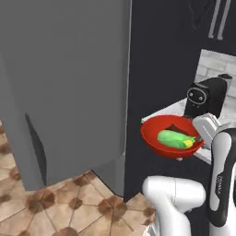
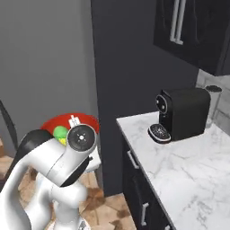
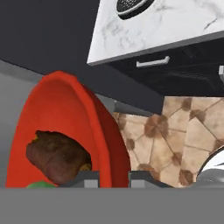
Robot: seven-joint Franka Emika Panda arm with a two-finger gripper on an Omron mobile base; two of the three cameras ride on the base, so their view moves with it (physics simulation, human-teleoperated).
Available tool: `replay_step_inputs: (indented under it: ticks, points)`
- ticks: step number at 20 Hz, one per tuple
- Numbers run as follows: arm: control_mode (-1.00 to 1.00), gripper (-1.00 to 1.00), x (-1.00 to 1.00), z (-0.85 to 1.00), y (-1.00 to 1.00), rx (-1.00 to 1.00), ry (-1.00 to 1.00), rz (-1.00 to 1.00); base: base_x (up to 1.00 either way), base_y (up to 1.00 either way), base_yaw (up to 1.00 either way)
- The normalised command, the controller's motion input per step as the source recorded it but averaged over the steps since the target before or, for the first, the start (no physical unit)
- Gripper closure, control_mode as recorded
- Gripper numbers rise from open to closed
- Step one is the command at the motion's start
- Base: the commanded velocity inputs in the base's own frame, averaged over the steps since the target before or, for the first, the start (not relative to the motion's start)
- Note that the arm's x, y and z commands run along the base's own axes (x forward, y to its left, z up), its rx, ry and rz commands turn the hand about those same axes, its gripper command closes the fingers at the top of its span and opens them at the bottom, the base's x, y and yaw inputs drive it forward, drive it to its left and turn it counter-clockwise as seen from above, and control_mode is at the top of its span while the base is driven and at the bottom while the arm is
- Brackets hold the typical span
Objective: Place the bowl with the corn and sweet potato on the second highest shelf of the fridge. Place the bowl with the chicken drumstick and steak on the top shelf of the fridge.
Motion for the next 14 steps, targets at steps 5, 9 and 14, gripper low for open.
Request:
replay_step_inputs:
  ticks: [5, 9, 14]
  points:
    - [1.0, 1.0, 0.0, 0.0, 0.0, 0.0, 0.0, 0.0, -0.69, 0.28, 0.87]
    - [1.0, 1.0, 0.0, 0.0, 0.0, 0.0, 0.0, 0.0, -0.36, 0.94, 0.78]
    - [1.0, 1.0, 0.0, 0.0, 0.0, 0.0, 0.0, 0.0, -0.04, 1.0, 0.53]
